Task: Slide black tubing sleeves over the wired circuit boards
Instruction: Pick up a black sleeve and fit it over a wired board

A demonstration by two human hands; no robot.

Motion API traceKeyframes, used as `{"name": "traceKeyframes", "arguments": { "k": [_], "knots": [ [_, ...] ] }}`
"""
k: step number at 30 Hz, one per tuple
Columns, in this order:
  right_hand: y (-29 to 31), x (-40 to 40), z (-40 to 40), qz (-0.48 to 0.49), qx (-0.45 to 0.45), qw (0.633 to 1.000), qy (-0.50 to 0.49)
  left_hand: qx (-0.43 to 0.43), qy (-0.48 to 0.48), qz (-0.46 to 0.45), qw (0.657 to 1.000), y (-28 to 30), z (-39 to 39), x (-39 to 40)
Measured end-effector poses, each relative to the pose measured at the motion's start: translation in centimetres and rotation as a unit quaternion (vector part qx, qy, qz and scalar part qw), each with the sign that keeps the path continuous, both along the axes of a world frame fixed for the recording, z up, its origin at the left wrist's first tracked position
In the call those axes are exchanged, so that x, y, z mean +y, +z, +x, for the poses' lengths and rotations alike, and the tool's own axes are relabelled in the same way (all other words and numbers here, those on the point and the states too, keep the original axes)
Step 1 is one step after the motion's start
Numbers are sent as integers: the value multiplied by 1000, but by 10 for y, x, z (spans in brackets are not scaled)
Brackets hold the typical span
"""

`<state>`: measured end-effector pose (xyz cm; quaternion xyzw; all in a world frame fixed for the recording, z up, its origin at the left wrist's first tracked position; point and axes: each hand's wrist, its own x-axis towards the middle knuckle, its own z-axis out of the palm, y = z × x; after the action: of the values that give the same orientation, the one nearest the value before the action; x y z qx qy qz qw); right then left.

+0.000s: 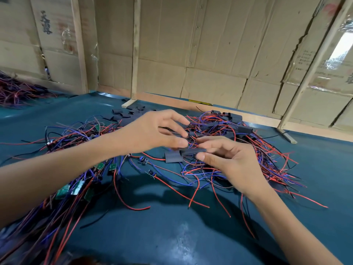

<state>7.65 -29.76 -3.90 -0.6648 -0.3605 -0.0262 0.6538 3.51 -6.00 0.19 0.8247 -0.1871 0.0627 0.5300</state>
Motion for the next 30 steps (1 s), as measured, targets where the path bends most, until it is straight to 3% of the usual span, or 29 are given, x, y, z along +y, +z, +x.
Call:
{"name": "traceKeyframes", "arguments": {
  "k": [2,4,6,11,15,18,23,27,30],
  "knots": [
    [-3,-1,3,-12,19,1000,-13,14,-9,127,992,-3,0,19],
    [-5,-4,6,-27,40,999,-5,55,-45,334,940,-11,-2,35],
    [-5,-5,8,-44,54,998,-2,66,-61,449,889,-24,-3,42],
    [-4,-5,11,-14,67,996,-49,-23,-27,413,910,-27,-6,44],
    [3,-12,19,70,117,988,-72,-59,76,191,977,-2,-2,45],
    [8,-20,24,169,158,972,-42,-116,120,86,982,17,11,36],
    [12,-23,22,160,151,974,-55,-269,169,192,929,21,31,9],
    [10,-30,27,130,116,982,-70,-311,144,259,903,-17,37,-5],
    [7,-35,32,133,104,982,-86,-360,182,332,852,-31,37,-4]
  ]
}}
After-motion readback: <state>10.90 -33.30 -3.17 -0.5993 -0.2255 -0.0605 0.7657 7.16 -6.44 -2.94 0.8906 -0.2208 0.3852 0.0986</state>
